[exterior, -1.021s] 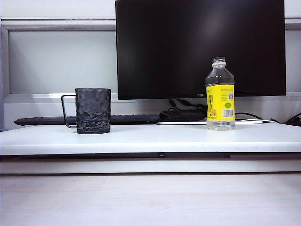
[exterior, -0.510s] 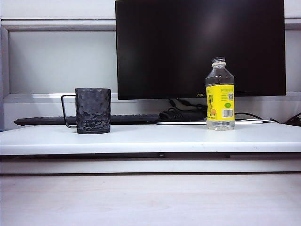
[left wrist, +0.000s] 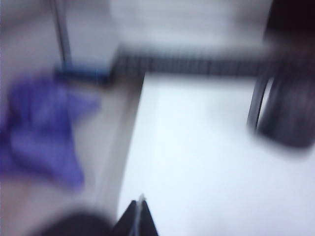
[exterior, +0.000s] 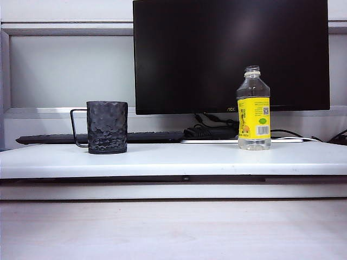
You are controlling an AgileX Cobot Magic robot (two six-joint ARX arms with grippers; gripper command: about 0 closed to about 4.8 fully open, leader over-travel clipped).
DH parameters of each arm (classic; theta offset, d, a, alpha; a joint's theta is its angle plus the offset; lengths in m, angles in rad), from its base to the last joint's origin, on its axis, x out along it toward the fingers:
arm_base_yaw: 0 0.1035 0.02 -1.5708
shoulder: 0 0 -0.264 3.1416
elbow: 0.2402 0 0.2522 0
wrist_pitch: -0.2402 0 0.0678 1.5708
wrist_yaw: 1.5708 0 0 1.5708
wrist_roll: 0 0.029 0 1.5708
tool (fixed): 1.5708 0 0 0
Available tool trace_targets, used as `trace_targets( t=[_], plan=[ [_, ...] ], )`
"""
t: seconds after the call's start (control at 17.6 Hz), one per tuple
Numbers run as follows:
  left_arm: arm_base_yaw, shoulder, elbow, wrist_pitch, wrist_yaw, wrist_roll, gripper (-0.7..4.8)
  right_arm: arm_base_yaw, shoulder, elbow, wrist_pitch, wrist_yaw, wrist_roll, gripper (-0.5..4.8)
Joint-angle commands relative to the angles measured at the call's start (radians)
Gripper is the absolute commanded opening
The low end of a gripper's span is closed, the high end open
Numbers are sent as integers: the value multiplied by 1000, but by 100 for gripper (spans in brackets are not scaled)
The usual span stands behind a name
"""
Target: Carefully pick up the bottle and pour some water from the bottle into the cup.
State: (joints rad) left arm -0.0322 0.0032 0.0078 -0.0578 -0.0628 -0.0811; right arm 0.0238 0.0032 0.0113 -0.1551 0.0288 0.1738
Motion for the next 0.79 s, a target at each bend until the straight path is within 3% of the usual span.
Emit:
trace_targets(
  t=[0.06, 0.23, 0.79],
  plan=[
    [2, 0, 2, 92, -6, -2, -1, -2, 0, -3, 54, 10, 2, 55],
    [2, 0, 2, 115, -4, -2, -1, -2, 0, -3, 154, 28, 2, 55],
    [2, 0, 2, 92, -4, -2, -1, -2, 0, -3, 151, 110, 2, 55]
  ],
)
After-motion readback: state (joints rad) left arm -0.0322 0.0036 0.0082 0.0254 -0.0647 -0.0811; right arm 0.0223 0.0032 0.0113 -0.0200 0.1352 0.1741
